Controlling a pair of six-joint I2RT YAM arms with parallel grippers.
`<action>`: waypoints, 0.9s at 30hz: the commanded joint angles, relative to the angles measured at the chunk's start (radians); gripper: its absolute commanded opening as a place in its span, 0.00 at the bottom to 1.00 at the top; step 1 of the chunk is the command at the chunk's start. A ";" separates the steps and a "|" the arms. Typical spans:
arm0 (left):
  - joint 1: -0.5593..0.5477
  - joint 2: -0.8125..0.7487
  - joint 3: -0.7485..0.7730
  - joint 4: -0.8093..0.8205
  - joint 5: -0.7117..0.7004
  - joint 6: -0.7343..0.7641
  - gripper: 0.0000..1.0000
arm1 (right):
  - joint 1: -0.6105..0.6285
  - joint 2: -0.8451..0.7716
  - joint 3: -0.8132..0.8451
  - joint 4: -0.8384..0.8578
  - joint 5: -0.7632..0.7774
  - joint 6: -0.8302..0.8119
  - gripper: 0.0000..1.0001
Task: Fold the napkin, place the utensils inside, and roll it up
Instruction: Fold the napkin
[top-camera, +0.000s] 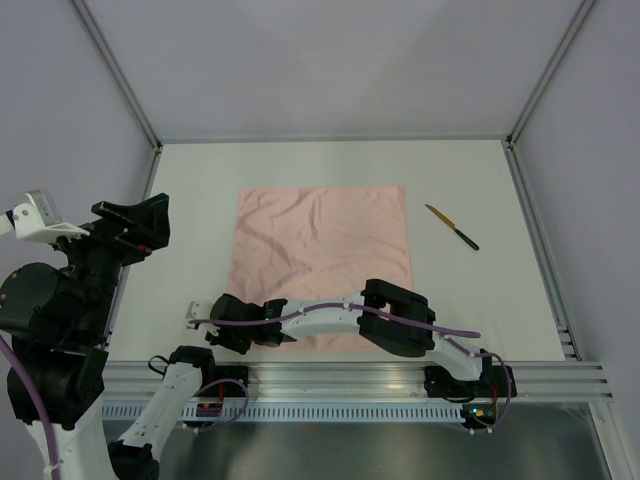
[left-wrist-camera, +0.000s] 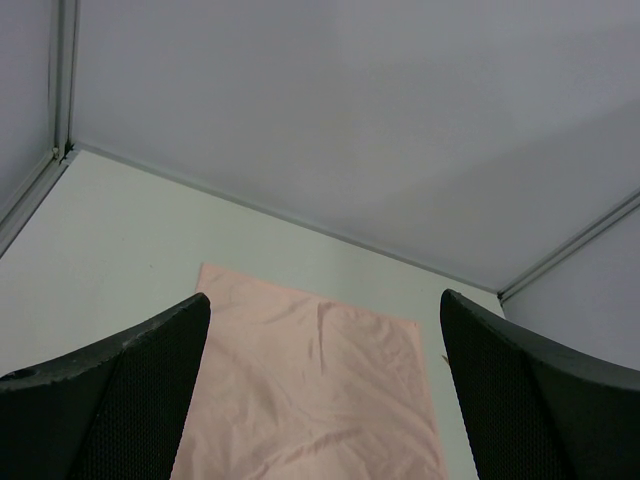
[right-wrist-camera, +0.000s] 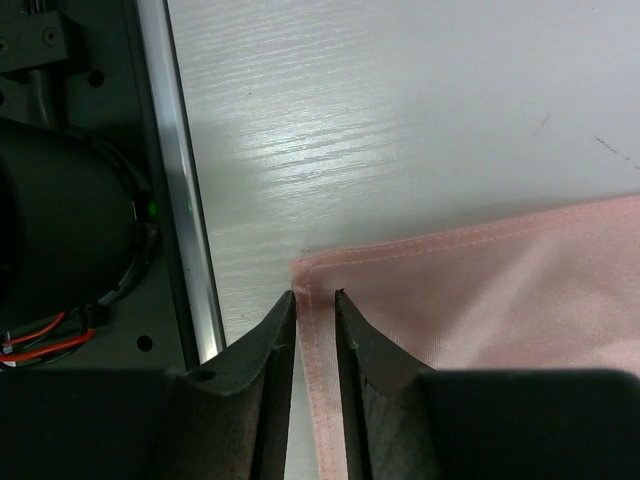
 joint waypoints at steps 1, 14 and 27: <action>0.004 -0.008 -0.004 -0.016 0.000 -0.035 1.00 | 0.007 0.016 -0.007 0.022 0.046 -0.012 0.26; 0.004 -0.002 -0.013 -0.015 -0.001 -0.037 1.00 | 0.007 0.012 0.020 0.006 0.049 -0.042 0.05; 0.002 0.000 -0.013 -0.012 -0.015 -0.035 1.00 | -0.010 -0.060 0.074 -0.029 0.089 -0.062 0.01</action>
